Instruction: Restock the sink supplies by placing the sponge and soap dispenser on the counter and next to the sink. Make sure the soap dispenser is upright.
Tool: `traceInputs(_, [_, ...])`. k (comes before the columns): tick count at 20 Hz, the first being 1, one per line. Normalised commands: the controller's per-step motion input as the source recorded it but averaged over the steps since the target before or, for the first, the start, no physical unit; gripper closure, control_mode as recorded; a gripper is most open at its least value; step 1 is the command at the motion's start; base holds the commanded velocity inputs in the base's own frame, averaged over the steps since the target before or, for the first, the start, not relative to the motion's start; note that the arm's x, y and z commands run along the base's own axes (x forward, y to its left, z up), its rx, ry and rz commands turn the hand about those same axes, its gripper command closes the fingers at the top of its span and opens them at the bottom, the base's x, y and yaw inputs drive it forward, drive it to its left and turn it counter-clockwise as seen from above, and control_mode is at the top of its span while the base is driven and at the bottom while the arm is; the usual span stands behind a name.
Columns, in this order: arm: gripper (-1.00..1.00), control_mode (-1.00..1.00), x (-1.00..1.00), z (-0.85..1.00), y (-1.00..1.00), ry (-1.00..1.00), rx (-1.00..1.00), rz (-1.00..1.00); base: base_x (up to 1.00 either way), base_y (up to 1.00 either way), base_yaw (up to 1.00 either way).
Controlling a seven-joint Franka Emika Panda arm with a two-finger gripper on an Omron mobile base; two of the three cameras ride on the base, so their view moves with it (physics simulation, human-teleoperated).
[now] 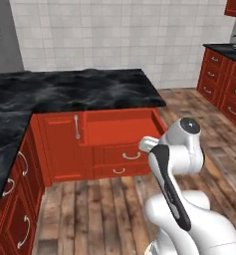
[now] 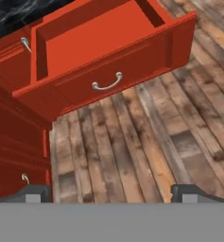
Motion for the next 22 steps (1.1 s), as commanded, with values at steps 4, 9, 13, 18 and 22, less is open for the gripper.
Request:
traceInputs(4, [-1.0, 1.0, 0.0, 0.0, 0.0, 0.0, 0.0, 0.0, 0.82, 0.13, -0.28])
traceInputs(9, [-1.0, 1.0, 0.0, 0.0, 0.0, 0.0, 0.0, 0.0, 0.65, 0.05, -0.09])
traceInputs(13, [-1.0, 1.0, 0.0, 0.0, 0.0, 0.0, 0.0, 0.0, 0.48, 0.0, 0.0])
traceInputs(18, [-1.0, 1.0, 0.0, 0.0, 0.0, 0.0, 0.0, 0.0, 0.52, 0.0, 0.01])
traceInputs(22, [-1.0, 1.0, 0.0, 0.0, 0.0, 0.0, 0.0, 0.0, 0.47, 0.0, 0.03])
